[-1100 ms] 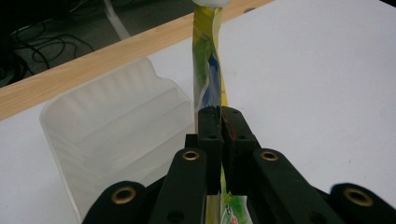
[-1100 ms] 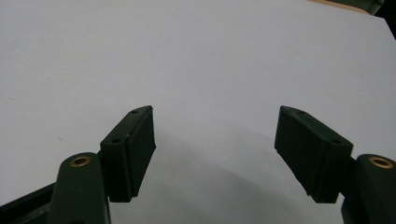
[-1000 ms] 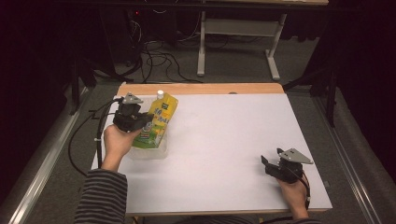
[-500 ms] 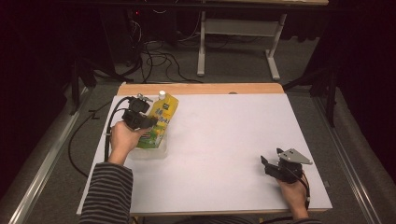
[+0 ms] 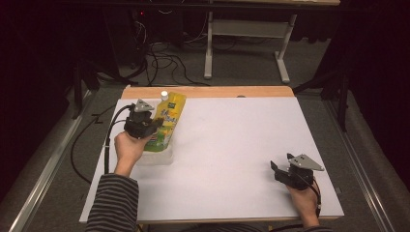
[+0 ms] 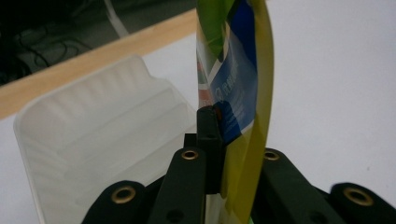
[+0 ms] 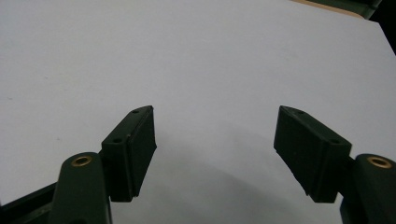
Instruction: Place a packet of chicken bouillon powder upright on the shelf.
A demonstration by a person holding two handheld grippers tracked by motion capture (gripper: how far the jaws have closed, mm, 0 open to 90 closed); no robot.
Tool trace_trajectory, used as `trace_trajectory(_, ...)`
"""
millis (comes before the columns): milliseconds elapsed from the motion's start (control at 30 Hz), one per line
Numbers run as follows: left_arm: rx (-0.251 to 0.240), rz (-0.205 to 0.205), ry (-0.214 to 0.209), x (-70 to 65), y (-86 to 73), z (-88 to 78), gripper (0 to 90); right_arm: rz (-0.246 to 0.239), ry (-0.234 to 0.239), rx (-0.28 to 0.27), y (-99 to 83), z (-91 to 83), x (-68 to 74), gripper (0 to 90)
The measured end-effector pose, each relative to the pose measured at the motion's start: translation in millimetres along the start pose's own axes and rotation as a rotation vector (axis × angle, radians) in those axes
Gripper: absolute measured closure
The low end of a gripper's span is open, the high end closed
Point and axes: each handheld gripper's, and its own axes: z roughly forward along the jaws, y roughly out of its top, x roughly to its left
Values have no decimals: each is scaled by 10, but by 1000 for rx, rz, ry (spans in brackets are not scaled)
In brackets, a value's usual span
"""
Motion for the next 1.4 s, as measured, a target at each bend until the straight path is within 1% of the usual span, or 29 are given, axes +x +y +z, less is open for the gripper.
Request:
trace_trajectory(100,0,25,1,-18,-67,48,871,-3,-1,2,1,1,-1,300)
trace_trajectory(133,-10,23,-3,-13,-82,48,870,-3,0,2,1,2,-2,301)
trace_trajectory(200,-24,3,-10,6,-115,29,869,-3,-1,2,1,2,-1,301)
trace_trajectory(267,-19,-11,-27,25,-139,-12,863,-2,0,3,1,3,1,300)
trace_trajectory(433,30,-11,-44,60,-143,-97,857,-5,0,7,3,8,6,300)
trace_trajectory(500,60,-26,-43,79,-143,-126,854,-4,0,7,3,7,6,300)
trace_trajectory(633,92,-49,-51,124,-156,-159,854,-4,1,7,4,8,5,300)
trace_trajectory(700,98,-60,-63,143,-161,-170,856,-7,1,8,4,9,6,300)
trace_trajectory(767,98,-58,-55,138,-162,-172,862,-7,0,8,4,8,6,300)
trace_trajectory(800,97,-50,-48,131,-162,-173,867,-6,1,8,4,9,5,300)
trace_trajectory(867,76,-29,-28,102,-170,-167,874,-6,1,8,4,9,6,301)
trace_trajectory(933,43,-14,-17,62,-184,-154,877,-7,2,8,5,9,6,300)
trace_trajectory(967,34,-11,-16,50,-185,-148,878,-7,2,8,4,9,5,300)
trace_trajectory(1067,4,9,7,7,-178,-119,880,-6,3,9,5,10,6,301)
trace_trajectory(1133,-17,7,12,0,-171,-101,881,-8,2,10,5,10,7,301)
trace_trajectory(1200,-21,7,19,-2,-175,-83,880,-7,2,9,5,10,6,300)
trace_trajectory(1267,-23,9,17,4,-197,-67,880,-7,1,9,5,9,6,300)
trace_trajectory(1333,-34,2,17,11,-222,-77,877,-7,2,9,5,10,5,300)
trace_trajectory(1367,-37,-7,12,20,-236,-86,874,-7,2,9,4,10,4,299)
trace_trajectory(1400,-34,-10,17,23,-249,-98,870,-7,2,9,4,10,4,300)
